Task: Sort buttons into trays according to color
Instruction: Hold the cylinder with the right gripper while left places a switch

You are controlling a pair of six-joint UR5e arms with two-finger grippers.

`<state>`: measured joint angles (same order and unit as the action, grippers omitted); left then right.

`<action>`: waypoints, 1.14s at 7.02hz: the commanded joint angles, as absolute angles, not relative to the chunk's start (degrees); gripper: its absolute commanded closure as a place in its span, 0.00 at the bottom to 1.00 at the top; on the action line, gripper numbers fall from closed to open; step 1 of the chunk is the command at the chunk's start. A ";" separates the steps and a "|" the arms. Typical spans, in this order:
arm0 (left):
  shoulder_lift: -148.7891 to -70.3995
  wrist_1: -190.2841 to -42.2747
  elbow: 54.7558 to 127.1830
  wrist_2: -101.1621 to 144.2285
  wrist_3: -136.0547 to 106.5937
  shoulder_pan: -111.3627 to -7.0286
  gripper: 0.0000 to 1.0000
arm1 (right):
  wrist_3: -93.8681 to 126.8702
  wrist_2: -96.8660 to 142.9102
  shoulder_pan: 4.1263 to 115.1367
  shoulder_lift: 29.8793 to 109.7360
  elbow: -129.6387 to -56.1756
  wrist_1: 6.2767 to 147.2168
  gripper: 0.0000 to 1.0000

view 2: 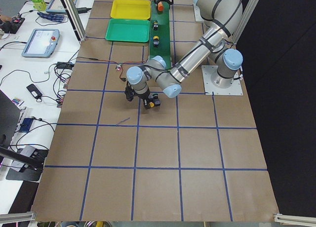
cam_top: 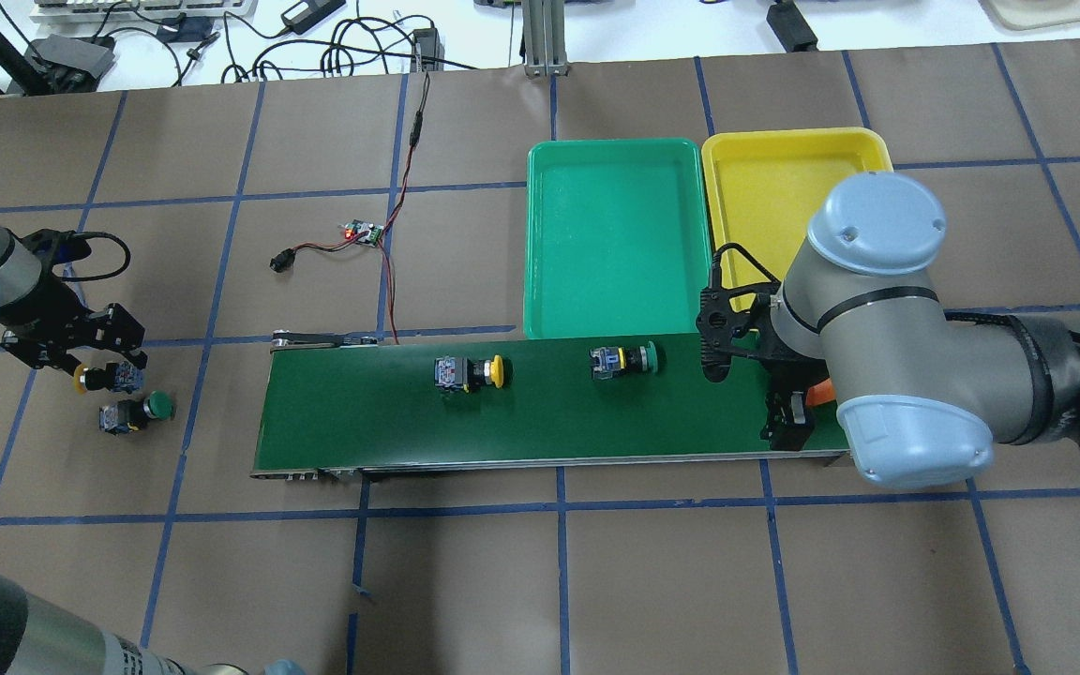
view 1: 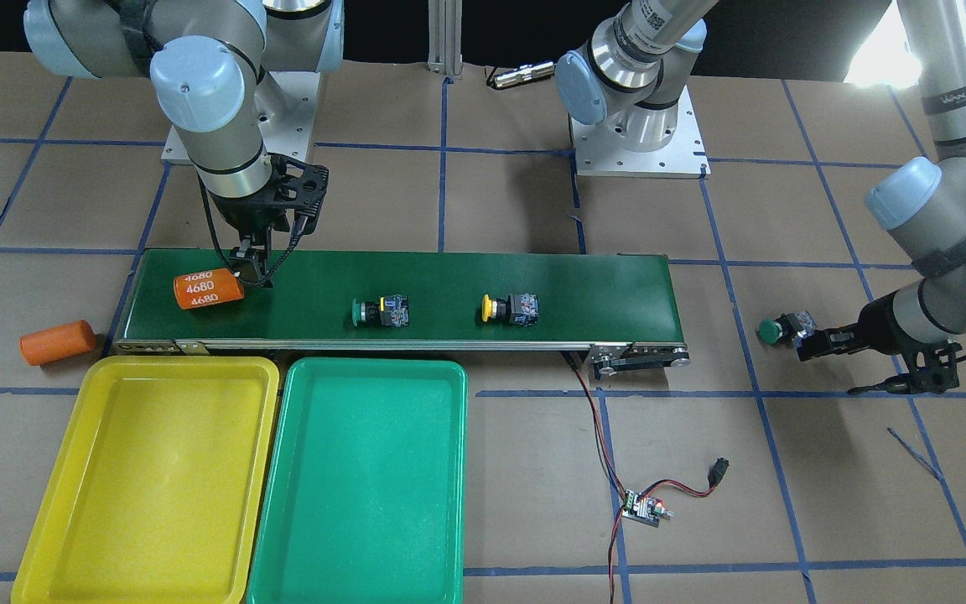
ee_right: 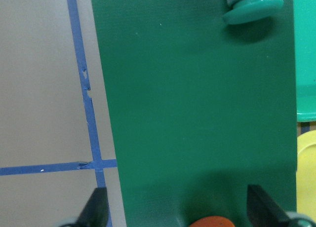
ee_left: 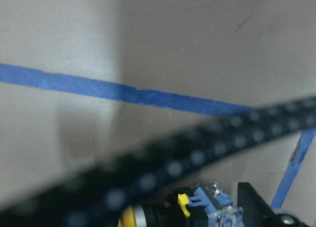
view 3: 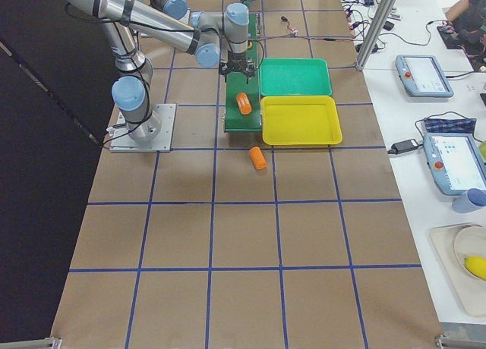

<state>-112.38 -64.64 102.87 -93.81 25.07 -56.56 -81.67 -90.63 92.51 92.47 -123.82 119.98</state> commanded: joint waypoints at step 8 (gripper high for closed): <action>-100.89 -58.58 115.03 -84.38 14.94 -87.18 0.75 | -84.64 -90.62 91.93 85.70 -123.66 132.97 0.00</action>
